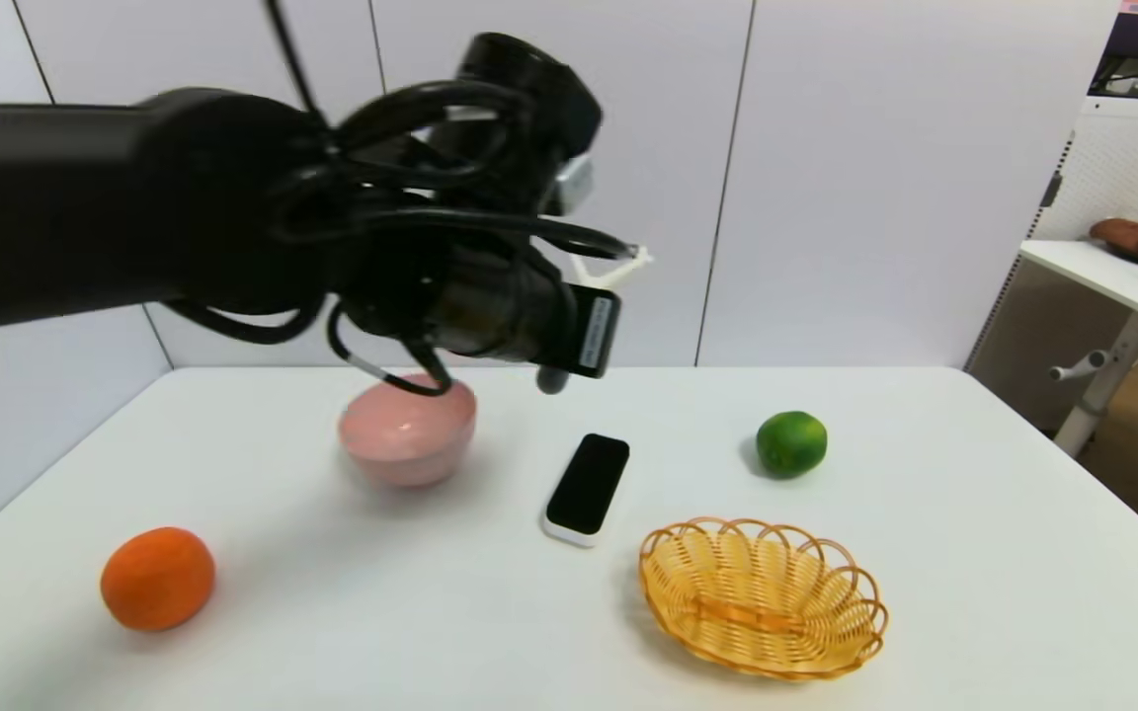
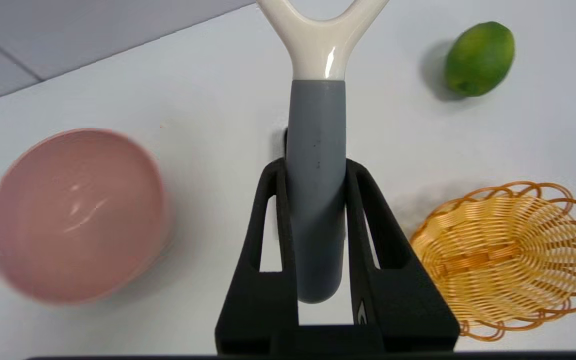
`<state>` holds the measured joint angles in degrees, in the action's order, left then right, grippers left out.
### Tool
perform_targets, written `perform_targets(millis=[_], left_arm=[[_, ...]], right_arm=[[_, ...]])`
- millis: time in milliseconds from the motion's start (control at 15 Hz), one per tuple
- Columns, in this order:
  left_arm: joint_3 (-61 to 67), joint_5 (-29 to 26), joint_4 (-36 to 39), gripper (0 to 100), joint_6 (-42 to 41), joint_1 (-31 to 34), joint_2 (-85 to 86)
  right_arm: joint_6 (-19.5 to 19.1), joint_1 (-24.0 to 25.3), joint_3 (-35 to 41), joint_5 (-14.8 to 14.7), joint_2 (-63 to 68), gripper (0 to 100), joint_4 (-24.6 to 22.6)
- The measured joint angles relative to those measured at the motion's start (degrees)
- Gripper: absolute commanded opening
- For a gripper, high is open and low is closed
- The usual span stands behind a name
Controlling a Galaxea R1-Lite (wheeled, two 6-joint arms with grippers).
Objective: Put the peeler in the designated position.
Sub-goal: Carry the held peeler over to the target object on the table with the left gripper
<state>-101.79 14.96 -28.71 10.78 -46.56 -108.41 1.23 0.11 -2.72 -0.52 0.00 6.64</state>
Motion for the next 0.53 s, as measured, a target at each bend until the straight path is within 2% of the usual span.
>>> perform_targets(millis=[200,533], left_arm=[[-9.0,-1.1,-4.2,0,-0.3,-4.6,-9.9],[-11.3,-3.9,-0.3,0,2.5,-6.6,-21.2]], right_arm=[[0.0,0.0,0.0,0.0,0.0,100,0.0],[0.0,0.0,0.0,0.0,0.0,100,0.0]])
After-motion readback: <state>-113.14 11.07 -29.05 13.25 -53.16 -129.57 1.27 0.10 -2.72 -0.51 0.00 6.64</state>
